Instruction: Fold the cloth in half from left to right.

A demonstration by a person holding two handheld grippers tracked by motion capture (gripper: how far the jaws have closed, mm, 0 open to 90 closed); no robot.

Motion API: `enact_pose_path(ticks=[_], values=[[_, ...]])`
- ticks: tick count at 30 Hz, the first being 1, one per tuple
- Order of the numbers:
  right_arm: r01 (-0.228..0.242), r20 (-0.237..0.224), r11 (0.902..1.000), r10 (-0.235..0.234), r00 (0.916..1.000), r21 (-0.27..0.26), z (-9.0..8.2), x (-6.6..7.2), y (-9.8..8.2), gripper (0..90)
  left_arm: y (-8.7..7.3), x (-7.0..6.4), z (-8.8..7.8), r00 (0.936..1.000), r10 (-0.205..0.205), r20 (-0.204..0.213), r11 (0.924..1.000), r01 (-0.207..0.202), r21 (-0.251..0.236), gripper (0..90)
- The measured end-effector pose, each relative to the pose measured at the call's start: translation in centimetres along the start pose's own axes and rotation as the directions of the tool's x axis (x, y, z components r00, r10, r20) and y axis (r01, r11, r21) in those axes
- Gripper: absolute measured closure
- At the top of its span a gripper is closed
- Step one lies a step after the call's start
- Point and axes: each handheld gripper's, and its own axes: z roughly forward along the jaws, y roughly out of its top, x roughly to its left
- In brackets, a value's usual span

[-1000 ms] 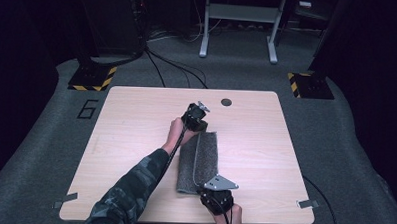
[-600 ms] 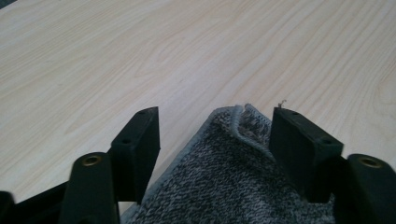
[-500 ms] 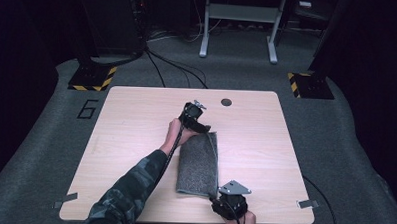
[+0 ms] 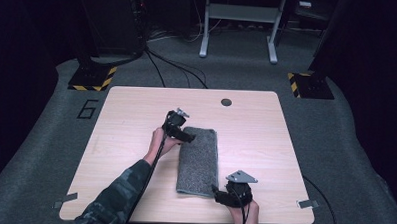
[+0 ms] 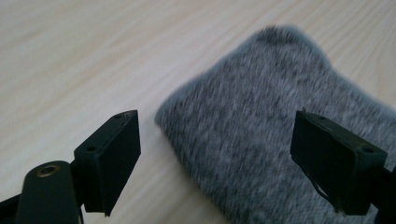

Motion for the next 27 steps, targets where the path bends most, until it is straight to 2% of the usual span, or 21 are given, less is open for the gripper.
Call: enact_pose_path(ticks=[3, 5, 8, 9, 11, 13, 14, 15, 21, 25, 27], values=[[0.018, 0.004, 0.9998, -0.018, 0.9998, 0.011, 1.3, -0.3, 0.7, 22.2, -2.0, 0.3, -0.3, 1.0, -0.007, -0.004, 0.9999, 0.007, 0.014, 15.5], [0.022, 0.007, 0.9995, -0.022, 0.9997, 0.022, 2.0, -0.5, 1.1, 18.8, -2.9, 0.3, -0.4, 1.0, 0.0, -0.004, 0.9998, 0.0, 0.019, 15.5], [0.042, 0.015, 0.9983, -0.043, 0.999, 0.041, 3.3, -1.0, 1.4, 15.1, -4.2, 0.3, -0.2, 0.9994, 0.015, -0.03, 0.9989, -0.014, 0.045, 15.6], [0.049, 0.016, 0.9976, -0.05, 0.9986, 0.049, 3.7, -1.2, 1.5, 15.0, -4.4, 0.3, -0.1, 0.9997, 0.006, -0.025, 0.9991, -0.005, 0.043, 15.6], [0.07, 0.021, 0.9956, -0.072, 0.9972, 0.061, 4.2, -1.2, 1.5, 15.0, -4.7, 0.6, 0.1, 0.9996, 0.006, -0.028, 0.9987, -0.005, 0.051, 15.6], [0.059, 0.024, 0.9959, -0.06, 0.9979, 0.069, 4.6, -1.2, 1.5, 15.7, -4.7, 0.5, 0.1, 0.9993, 0.008, -0.035, 0.9987, -0.006, 0.051, 15.5], [0.08, 0.023, 0.9946, -0.082, 0.9964, 0.066, 4.6, -1.3, 1.5, 15.6, -4.7, 0.4, 0.1, 0.9988, 0.016, -0.046, 0.9984, -0.013, 0.055, 15.5], [0.064, 0.031, 0.9955, -0.067, 0.9973, 0.07, 4.8, -1.2, 1.7, 14.5, -4.7, 0.3, 0.0, 0.9985, 0.026, -0.049, 0.9981, -0.023, 0.057, 15.5], [0.079, 0.01, 0.9934, -0.08, 0.9967, 0.084, 5.5, -1.8, 2.2, 9.4, -4.8, 0.2, -0.2, 0.9938, 0.053, -0.098, 0.9976, -0.048, 0.049, 15.3], [0.077, 0.009, 0.9928, -0.078, 0.9969, 0.092, 6.0, -1.9, 2.7, 8.5, -4.9, 0.6, -0.3, 0.993, 0.042, -0.11, 0.9982, -0.037, 0.048, 15.2], [0.069, 0.013, 0.9933, -0.07, 0.9974, 0.093, 6.3, -2.0, 2.9, 8.0, -5.0, 0.7, -0.4, 0.9907, 0.043, -0.129, 0.9981, -0.037, 0.049, 15.1]])
